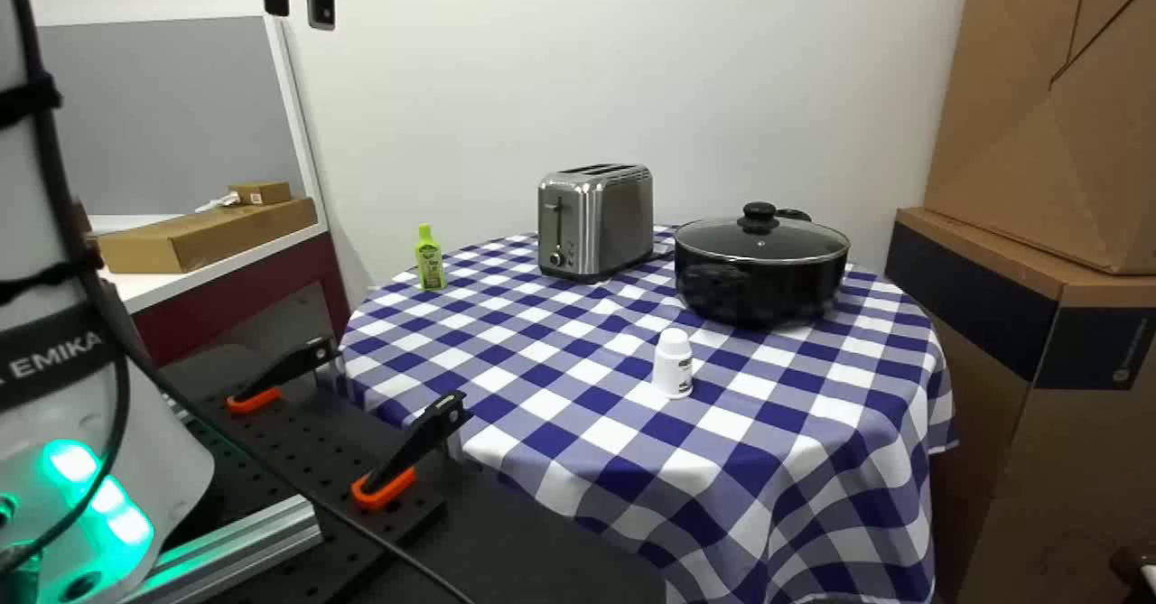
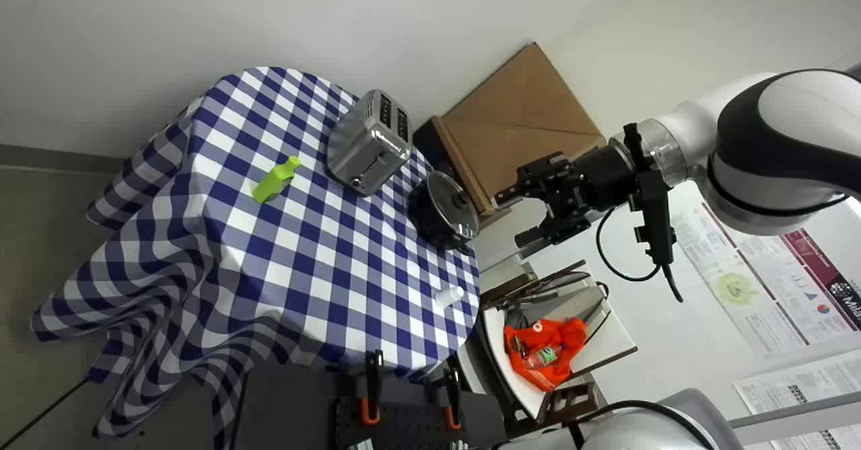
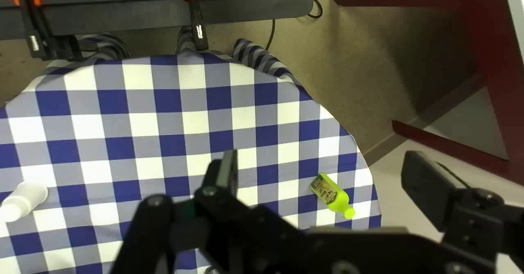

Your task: Push down the toaster lever

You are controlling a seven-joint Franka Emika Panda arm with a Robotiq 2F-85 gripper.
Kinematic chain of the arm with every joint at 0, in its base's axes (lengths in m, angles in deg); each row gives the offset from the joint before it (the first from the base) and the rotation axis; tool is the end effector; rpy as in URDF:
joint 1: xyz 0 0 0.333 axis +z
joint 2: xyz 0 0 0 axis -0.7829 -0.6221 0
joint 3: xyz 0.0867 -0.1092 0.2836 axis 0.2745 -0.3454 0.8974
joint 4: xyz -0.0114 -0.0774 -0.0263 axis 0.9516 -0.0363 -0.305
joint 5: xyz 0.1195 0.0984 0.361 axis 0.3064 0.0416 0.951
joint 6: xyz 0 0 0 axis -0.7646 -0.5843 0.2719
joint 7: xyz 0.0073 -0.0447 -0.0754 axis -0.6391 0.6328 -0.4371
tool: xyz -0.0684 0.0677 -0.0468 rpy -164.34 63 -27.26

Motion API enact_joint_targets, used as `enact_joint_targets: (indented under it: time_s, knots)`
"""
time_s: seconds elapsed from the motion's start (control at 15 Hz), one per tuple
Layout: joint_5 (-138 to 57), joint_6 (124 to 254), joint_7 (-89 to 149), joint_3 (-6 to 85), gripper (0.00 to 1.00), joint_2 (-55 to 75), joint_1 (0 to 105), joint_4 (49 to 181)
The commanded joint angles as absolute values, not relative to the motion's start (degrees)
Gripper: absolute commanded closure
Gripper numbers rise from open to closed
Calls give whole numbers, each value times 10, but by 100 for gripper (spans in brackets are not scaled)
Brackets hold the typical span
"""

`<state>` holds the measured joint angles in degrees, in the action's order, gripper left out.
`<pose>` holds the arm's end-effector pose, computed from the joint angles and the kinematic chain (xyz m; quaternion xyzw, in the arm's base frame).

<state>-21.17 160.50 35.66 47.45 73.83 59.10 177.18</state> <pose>0.2917 0.0811 0.4677 -0.9924 0.0431 0.0250 0.1128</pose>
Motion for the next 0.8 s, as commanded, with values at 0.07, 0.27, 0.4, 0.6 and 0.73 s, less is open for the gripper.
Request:
enact_joint_targets:
  time_s: [0.07,0.27,0.4,0.6,0.73]
  knots:
    - [-206,1602,350,483,0,738,580,1770]
    - [-206,1602,350,483,0,738,580,1770]
    - [-206,1602,350,483,0,738,580,1770]
    - [-206,1602,350,483,0,738,580,1770]
    - [-216,1609,344,480,0,727,573,1768]
